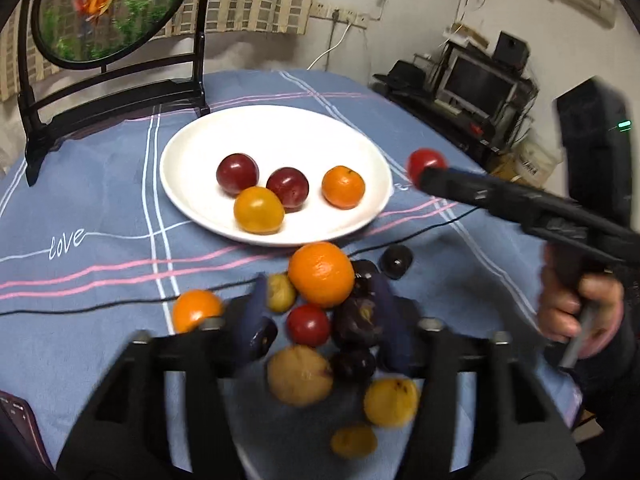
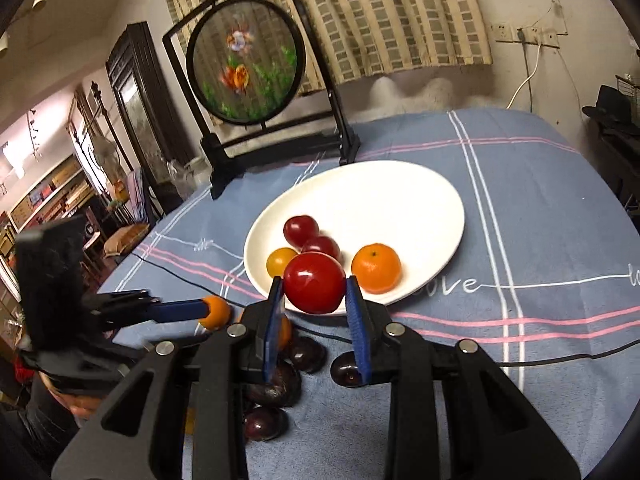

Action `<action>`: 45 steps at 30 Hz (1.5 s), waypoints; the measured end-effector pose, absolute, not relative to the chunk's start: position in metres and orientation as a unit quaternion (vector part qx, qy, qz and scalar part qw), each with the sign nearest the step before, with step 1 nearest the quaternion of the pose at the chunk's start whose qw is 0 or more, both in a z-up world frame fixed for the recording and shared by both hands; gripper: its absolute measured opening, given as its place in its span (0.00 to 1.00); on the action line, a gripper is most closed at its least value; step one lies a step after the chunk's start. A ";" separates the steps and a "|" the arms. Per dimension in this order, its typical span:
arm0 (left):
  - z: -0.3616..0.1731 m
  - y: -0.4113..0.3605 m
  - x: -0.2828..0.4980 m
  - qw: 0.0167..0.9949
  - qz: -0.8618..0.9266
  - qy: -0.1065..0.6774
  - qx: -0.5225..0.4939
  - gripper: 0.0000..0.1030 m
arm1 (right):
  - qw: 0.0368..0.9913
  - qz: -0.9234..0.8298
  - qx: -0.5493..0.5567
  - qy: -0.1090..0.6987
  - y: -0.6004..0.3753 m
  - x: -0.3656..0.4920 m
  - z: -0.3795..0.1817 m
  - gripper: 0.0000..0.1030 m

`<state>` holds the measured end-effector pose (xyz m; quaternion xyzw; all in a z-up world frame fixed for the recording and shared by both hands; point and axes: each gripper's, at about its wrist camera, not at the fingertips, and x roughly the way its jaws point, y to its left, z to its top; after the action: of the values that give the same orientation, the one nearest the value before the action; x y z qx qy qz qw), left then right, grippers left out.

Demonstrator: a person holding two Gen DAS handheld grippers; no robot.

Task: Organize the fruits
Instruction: 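Carry the orange onto the plate with the left tool while the right tool places the tomato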

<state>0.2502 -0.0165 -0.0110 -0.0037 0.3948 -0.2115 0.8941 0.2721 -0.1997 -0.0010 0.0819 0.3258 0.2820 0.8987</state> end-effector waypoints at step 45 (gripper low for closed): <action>0.004 0.059 0.268 0.934 0.025 0.348 -0.074 0.94 | 0.884 0.261 -0.005 0.388 -0.189 0.286 -0.029 0.60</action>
<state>0.2679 0.0586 0.0039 -0.0743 0.3485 0.0246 0.9340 0.2856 -0.1887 -0.0292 -0.0050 0.3876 0.2605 0.8842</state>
